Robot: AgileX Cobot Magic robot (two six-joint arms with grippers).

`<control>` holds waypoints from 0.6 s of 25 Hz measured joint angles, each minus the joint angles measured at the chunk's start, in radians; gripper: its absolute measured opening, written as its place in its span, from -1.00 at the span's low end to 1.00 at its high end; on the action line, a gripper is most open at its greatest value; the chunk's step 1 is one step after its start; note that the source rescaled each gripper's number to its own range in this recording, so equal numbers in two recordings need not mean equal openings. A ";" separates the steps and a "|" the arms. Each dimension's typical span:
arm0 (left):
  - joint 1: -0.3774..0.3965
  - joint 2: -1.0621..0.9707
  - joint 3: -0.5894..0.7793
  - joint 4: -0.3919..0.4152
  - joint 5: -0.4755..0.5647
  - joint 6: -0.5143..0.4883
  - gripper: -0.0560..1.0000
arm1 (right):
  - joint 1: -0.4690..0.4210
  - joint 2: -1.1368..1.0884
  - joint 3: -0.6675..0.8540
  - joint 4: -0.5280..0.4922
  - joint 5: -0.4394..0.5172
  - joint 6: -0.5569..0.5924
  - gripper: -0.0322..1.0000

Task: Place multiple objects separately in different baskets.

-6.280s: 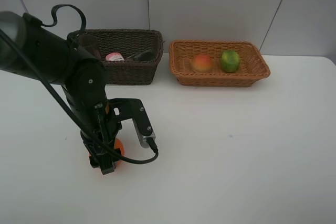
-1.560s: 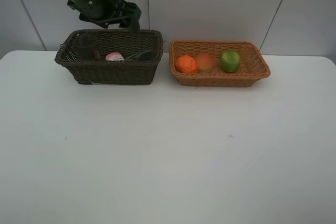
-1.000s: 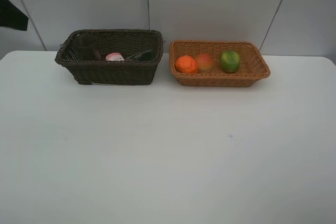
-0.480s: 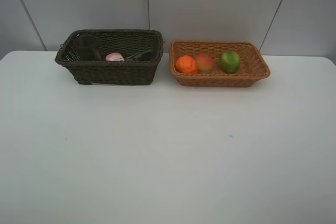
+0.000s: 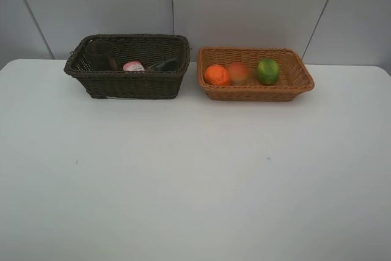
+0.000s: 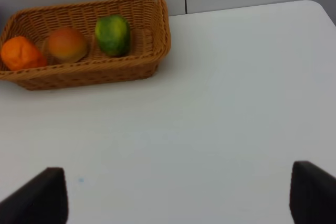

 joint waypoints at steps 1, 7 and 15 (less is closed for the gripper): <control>0.000 -0.011 0.005 0.007 -0.002 -0.001 0.99 | 0.000 0.000 0.000 0.000 0.000 0.000 0.71; 0.000 -0.017 0.005 0.023 -0.019 -0.007 0.99 | 0.000 0.000 0.000 0.000 0.000 0.000 0.71; 0.000 -0.017 0.005 0.025 -0.019 -0.008 0.99 | 0.000 0.000 0.000 0.000 0.000 0.000 0.71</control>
